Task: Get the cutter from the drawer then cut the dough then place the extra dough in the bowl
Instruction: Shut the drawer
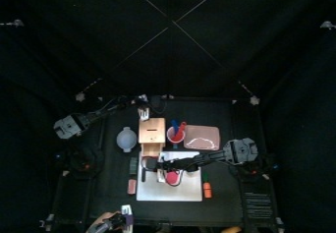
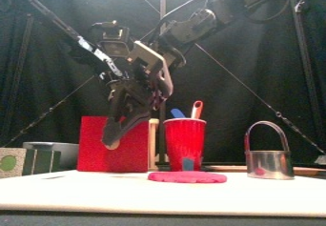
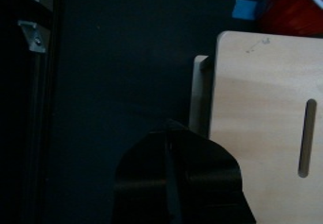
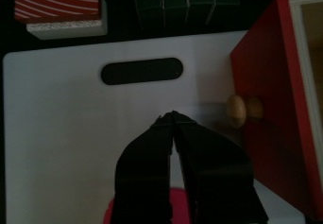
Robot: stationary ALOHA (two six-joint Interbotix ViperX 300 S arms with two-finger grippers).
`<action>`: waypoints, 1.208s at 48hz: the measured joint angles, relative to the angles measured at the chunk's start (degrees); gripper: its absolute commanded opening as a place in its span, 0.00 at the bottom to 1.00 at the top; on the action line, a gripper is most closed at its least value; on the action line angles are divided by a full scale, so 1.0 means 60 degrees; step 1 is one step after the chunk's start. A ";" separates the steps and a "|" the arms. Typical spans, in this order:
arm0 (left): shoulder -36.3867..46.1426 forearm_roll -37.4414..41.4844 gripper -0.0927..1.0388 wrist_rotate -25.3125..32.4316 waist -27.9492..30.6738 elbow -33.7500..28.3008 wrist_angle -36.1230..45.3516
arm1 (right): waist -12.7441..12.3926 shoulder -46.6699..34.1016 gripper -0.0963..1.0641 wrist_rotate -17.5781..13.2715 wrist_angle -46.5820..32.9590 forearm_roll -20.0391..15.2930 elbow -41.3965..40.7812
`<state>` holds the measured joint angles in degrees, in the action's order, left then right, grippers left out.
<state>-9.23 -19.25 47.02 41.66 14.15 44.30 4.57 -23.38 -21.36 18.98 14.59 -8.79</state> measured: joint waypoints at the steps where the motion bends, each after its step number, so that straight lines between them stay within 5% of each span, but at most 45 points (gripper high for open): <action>1: -0.0059 0.0059 0.39 -0.0015 0.0000 -0.0029 0.0059 | 0.0000 -0.0044 0.21 0.0000 0.0044 0.0000 0.0044; 58: -0.0952 0.0659 0.39 -0.0176 -0.0601 -0.0923 0.0937 | -0.0630 -0.0410 0.21 0.0029 0.0864 0.0776 0.0688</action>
<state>-14.94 -15.29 45.97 38.06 8.61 49.92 0.79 -25.84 -21.18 24.17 19.25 -4.66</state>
